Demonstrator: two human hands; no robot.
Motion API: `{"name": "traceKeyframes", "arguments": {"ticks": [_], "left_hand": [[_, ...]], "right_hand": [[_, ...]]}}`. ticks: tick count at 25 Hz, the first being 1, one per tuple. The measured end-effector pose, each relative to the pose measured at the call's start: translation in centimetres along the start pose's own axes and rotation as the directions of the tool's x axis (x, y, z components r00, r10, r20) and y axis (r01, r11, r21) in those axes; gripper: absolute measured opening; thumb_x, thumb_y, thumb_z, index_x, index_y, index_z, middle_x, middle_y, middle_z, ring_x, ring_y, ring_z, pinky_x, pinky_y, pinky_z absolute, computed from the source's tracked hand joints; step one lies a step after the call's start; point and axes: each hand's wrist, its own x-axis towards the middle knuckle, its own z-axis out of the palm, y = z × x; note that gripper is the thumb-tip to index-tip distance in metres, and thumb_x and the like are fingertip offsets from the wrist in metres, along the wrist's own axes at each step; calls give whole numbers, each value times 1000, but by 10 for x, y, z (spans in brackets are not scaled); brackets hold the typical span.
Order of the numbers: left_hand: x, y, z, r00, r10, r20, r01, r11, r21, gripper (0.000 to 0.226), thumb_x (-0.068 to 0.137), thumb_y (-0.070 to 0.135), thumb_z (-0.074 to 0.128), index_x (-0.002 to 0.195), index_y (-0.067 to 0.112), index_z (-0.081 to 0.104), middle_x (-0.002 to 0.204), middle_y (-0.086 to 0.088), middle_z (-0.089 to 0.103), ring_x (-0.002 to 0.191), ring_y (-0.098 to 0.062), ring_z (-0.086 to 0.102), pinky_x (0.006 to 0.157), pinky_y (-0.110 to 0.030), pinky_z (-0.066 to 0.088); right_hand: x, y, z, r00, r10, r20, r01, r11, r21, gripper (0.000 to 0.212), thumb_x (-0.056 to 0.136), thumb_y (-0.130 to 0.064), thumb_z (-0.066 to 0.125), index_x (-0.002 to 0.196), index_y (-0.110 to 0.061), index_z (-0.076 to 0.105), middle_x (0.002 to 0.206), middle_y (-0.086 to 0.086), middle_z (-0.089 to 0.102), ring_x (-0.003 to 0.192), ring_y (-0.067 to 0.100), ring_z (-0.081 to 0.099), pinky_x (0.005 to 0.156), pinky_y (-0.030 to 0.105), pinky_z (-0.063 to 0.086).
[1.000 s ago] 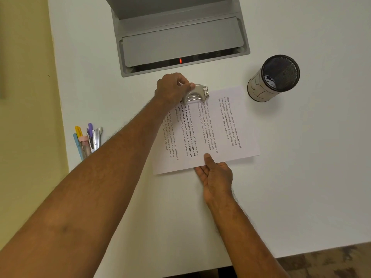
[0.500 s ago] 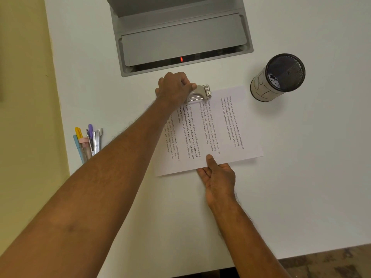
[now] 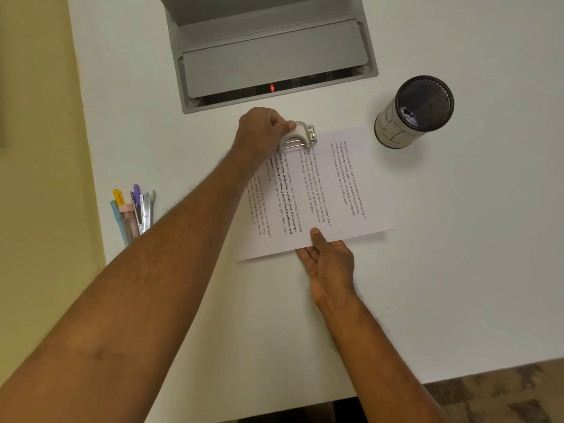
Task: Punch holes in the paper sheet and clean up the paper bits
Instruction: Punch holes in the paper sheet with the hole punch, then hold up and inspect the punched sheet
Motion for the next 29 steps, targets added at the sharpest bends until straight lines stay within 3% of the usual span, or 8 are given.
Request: {"name": "traceKeyframes", "arguments": {"ticks": [10, 16, 22, 24, 26, 29], "left_hand": [[-5, -6, 6, 998, 29, -52, -29, 1000, 7, 39, 98, 46, 62, 99, 11, 79, 94, -7, 77, 70, -11, 60, 66, -18, 44], [-6, -7, 5, 997, 49, -54, -49, 999, 5, 40, 99, 46, 61, 102, 11, 79, 96, -6, 76, 74, -12, 61, 73, -23, 46], [-14, -10, 4, 993, 100, -67, -104, 992, -69, 43, 103, 44, 55, 110, 8, 78, 107, -8, 76, 96, -21, 67, 91, -34, 52], [-19, -13, 4, 989, 102, -111, -117, 983, -139, 40, 103, 41, 55, 116, 9, 75, 116, -6, 74, 104, -19, 65, 97, -35, 53], [-27, -21, 2, 974, 41, -221, -90, 972, -215, 37, 103, 40, 56, 121, 12, 71, 125, -3, 69, 111, -14, 62, 97, -26, 52], [-52, -40, 0, 912, -67, -405, -60, 955, -292, 25, 102, 37, 58, 112, 17, 68, 117, 0, 69, 104, -10, 61, 92, -24, 53]], "right_hand": [[-3, 1, -4, 1000, -4, 12, 4, 1000, 15, 15, 96, -4, 71, 110, -8, 69, 101, 8, 79, 82, 17, 79, 67, 30, 65], [-12, 7, -19, 1000, 22, -9, -22, 1000, 16, 17, 95, -4, 71, 112, -8, 70, 107, 11, 78, 85, 19, 78, 71, 32, 66], [-21, 13, -33, 1000, 25, -1, -25, 1000, 15, 15, 96, -4, 71, 111, -8, 70, 106, 11, 80, 86, 18, 79, 75, 34, 67], [-23, 14, -38, 1000, 21, 1, -21, 1000, 6, 17, 96, -4, 70, 112, -8, 70, 108, 11, 80, 87, 19, 79, 78, 35, 66], [-26, 15, -43, 1000, 13, 7, -13, 1000, -3, 19, 96, -4, 70, 115, -7, 70, 109, 12, 79, 90, 20, 78, 79, 36, 66], [-32, 13, -51, 999, -11, 44, 14, 999, -49, 23, 97, -4, 69, 119, -7, 71, 111, 12, 80, 93, 21, 79, 82, 37, 66]]}}
